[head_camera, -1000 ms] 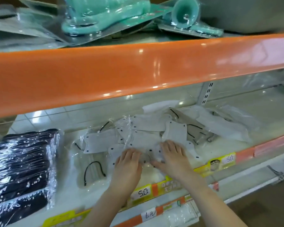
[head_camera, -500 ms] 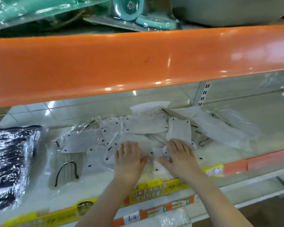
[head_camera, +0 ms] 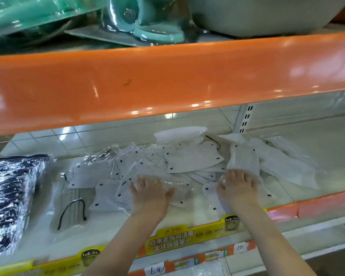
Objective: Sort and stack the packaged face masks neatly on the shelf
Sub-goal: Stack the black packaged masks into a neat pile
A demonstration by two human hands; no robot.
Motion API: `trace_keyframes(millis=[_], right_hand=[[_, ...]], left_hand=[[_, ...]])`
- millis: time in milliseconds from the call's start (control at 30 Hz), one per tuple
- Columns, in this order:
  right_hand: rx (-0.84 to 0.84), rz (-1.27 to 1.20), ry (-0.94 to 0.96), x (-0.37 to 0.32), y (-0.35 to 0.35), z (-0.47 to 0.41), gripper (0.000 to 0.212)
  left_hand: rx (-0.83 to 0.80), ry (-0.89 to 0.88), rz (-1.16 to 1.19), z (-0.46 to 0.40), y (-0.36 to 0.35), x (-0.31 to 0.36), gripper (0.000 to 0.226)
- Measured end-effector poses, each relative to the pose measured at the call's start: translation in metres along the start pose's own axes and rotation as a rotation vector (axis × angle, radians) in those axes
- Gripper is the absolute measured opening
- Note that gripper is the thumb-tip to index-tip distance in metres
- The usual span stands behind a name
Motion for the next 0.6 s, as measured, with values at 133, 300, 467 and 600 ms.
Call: trace_keyframes(millis=[133, 300, 467, 600], right_hand=[[0.097, -0.052, 0.043, -0.01, 0.02, -0.001, 0.041], [-0.038, -0.164, 0.357, -0.047, 0.009, 0.001, 0.026], [-0.057, -0.043, 0.287, -0.039, -0.003, 0.003, 0.04], [-0.161, -0.037, 0.16, -0.028, -0.002, -0.004, 0.074]], left_hand=[[0.107, -0.154, -0.006, 0.003, 0.024, 0.035, 0.046], [0.142, -0.39, 0.007, -0.013, 0.024, 0.087, 0.028], [0.142, -0.402, 0.028, -0.034, 0.014, 0.089, 0.042], [0.132, -0.322, 0.059, -0.054, 0.008, 0.069, 0.052]])
Point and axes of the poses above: each hand's wrist, its own z-axis away from the middle knuckle, its own y-axis out of the back of the hand, x = y × z, the point moved 8 cm from there along -z, towards the middle knuckle, and after that the axes turned 8 degrees about -y, right-handed, at the moved point
